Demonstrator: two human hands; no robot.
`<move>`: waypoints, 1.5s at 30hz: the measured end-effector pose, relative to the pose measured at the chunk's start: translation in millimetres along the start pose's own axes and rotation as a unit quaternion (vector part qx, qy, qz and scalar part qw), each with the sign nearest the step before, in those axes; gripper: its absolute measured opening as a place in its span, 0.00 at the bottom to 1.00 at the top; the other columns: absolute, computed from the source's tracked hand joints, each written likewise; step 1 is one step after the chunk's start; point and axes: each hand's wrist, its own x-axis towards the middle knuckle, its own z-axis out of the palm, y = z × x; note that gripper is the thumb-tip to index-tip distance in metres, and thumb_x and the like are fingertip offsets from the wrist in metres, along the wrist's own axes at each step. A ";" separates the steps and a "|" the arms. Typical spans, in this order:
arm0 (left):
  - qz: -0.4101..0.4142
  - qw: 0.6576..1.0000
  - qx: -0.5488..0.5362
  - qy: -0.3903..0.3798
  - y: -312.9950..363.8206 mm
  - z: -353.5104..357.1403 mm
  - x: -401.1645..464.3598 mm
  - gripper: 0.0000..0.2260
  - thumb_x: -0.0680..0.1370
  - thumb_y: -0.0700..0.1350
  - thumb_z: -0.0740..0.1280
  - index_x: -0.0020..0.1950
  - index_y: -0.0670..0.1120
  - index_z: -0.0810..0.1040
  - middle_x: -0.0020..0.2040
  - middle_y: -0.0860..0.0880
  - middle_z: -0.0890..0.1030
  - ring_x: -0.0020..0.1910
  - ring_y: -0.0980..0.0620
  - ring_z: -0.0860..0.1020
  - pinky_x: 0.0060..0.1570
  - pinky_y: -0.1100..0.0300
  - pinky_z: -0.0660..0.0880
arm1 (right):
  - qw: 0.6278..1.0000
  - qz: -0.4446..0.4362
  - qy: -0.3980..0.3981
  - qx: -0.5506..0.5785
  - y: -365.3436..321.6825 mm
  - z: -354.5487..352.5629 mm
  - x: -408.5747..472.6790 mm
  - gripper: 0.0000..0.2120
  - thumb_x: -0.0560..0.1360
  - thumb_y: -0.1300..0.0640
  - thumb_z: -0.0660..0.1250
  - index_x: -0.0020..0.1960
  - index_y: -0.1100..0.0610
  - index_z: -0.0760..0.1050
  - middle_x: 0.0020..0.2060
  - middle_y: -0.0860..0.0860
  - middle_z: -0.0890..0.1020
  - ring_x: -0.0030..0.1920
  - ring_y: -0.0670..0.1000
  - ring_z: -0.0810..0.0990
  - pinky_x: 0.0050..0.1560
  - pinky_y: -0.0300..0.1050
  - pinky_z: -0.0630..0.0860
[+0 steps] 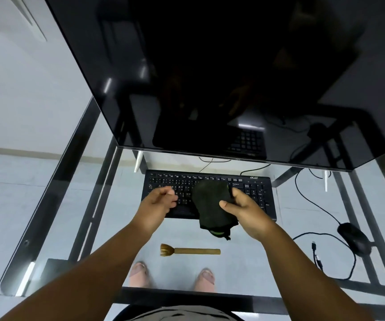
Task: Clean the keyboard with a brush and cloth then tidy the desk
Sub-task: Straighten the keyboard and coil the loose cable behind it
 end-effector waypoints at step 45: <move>-0.148 0.959 -0.174 -0.165 -66.0 -21.8 -56.5 0.21 0.76 0.30 0.63 0.65 0.48 0.74 0.60 0.42 0.81 0.58 0.39 0.80 0.47 0.49 0.80 | 0.957 0.076 0.176 -0.220 87.2 64.0 -47.8 0.10 0.67 0.56 0.77 0.40 0.56 0.76 0.31 0.50 0.82 0.30 0.47 0.83 0.38 0.45 0.82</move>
